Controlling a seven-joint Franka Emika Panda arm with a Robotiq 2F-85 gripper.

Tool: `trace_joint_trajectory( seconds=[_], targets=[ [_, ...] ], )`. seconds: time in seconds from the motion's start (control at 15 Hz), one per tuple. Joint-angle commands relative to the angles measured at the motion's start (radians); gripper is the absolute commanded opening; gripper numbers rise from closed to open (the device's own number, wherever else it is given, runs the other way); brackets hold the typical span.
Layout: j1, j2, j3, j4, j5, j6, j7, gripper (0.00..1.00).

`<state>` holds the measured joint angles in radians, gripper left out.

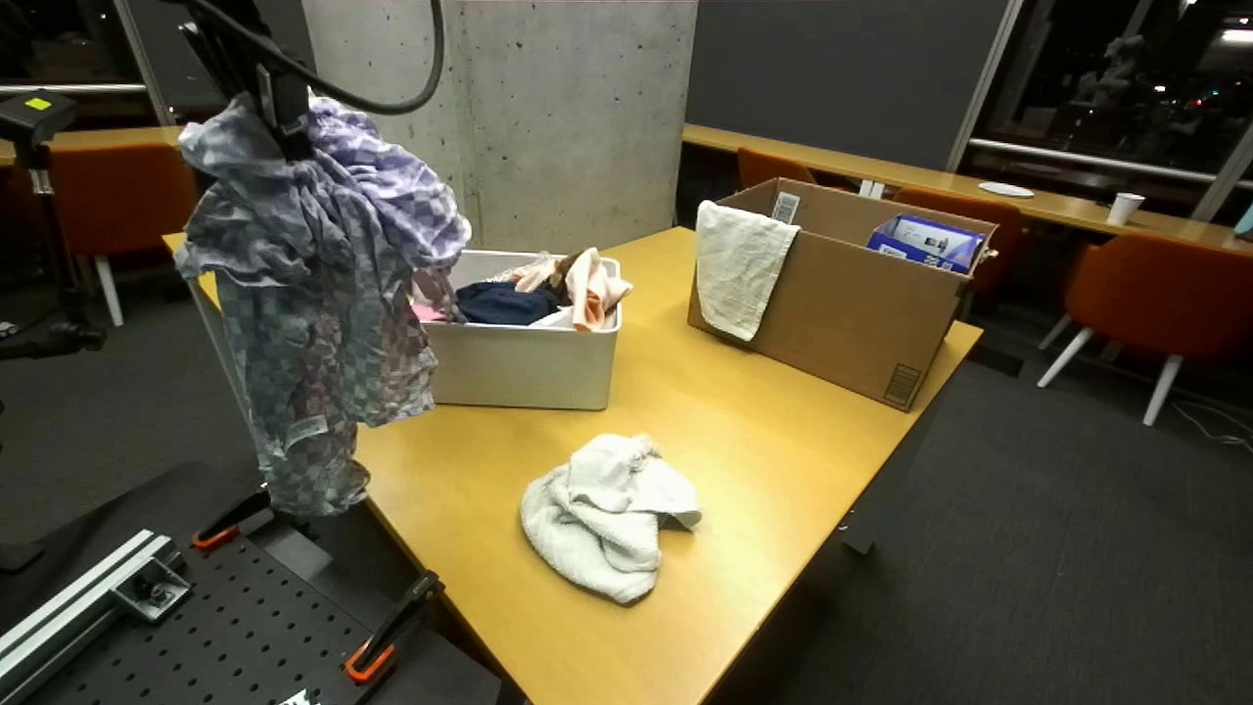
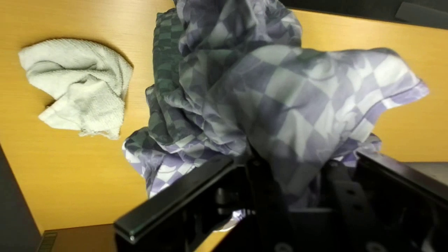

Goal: Put the pink shirt in the basket, then remove the white towel, the turnip plushie and the purple shirt from the basket

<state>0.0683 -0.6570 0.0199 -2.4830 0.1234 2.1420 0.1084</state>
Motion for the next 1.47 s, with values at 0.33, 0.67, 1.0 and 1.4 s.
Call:
trace_joint_trajectory(
  seconds=[0.33,0.67,1.0,1.4],
  targets=[
    [-0.139,-0.096,-0.036,0.002,-0.018,-0.086,0.032,0.03],
    [-0.165,-0.031,-0.093,-0.011,0.002,-0.144,0.002,0.03],
    [-0.154,0.181,-0.184,0.014,0.043,-0.166,-0.089,0.03],
    [-0.120,0.542,-0.222,0.120,0.189,-0.155,-0.307,0.03]
  ],
)
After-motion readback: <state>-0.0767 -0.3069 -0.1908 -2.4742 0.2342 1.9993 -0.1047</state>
